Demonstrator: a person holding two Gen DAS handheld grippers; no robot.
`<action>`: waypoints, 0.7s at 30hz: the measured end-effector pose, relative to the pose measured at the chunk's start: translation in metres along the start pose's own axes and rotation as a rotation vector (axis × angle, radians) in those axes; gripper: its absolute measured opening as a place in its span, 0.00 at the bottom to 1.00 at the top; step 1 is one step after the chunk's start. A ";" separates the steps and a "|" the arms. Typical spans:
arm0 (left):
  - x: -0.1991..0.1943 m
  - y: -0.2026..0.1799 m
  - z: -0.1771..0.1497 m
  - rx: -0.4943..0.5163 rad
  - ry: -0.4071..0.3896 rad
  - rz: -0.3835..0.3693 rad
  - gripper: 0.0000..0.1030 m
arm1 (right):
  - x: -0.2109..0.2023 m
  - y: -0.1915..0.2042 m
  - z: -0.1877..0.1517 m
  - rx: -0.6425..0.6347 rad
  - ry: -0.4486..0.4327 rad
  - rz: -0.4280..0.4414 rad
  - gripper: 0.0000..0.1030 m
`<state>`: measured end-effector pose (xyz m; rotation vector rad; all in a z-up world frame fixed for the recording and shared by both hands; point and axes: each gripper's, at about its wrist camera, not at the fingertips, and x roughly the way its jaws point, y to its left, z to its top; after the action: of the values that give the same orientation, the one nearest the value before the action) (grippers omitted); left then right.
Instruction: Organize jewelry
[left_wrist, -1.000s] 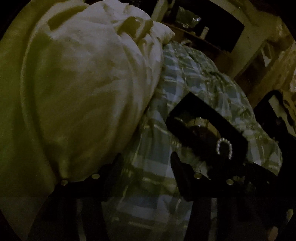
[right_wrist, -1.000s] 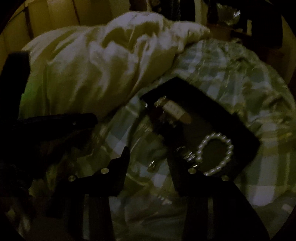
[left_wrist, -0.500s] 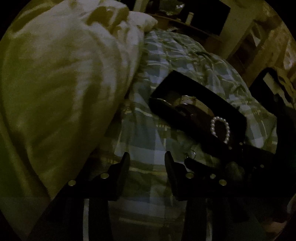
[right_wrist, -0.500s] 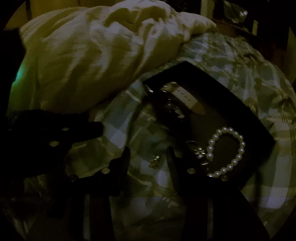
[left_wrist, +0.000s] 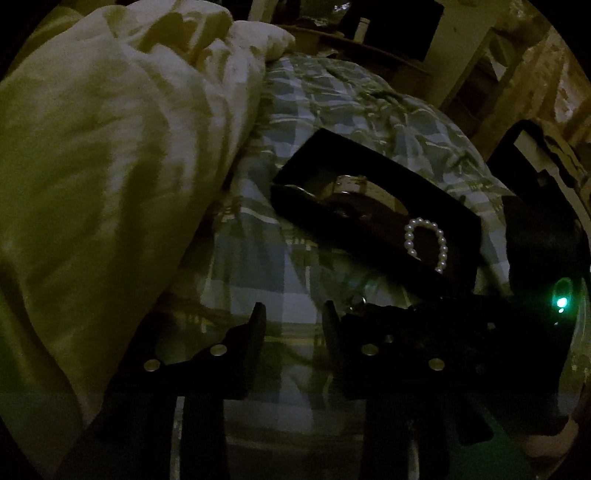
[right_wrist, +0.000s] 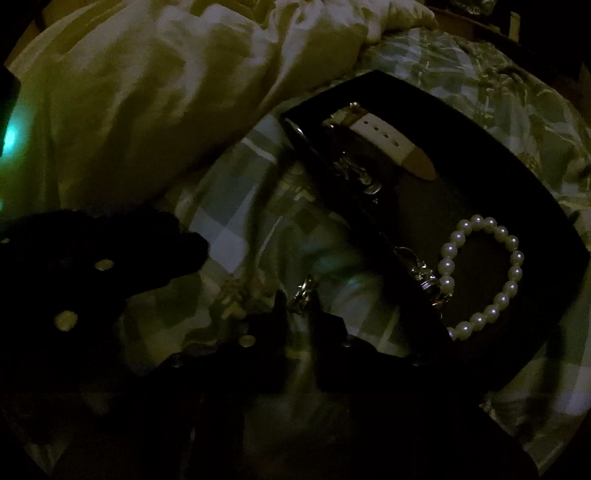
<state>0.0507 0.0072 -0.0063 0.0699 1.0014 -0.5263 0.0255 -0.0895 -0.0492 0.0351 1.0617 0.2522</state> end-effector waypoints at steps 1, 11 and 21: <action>0.001 -0.001 -0.001 0.007 0.000 -0.002 0.28 | -0.002 -0.001 0.000 0.007 -0.003 0.006 0.12; 0.009 -0.010 -0.003 0.054 0.015 -0.002 0.24 | -0.023 -0.013 -0.010 0.067 -0.025 0.046 0.12; 0.002 -0.010 0.000 0.036 -0.016 0.002 0.23 | -0.054 -0.011 -0.008 0.059 -0.142 0.048 0.12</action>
<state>0.0468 -0.0024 -0.0064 0.0987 0.9766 -0.5425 -0.0044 -0.1131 -0.0079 0.1296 0.9279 0.2585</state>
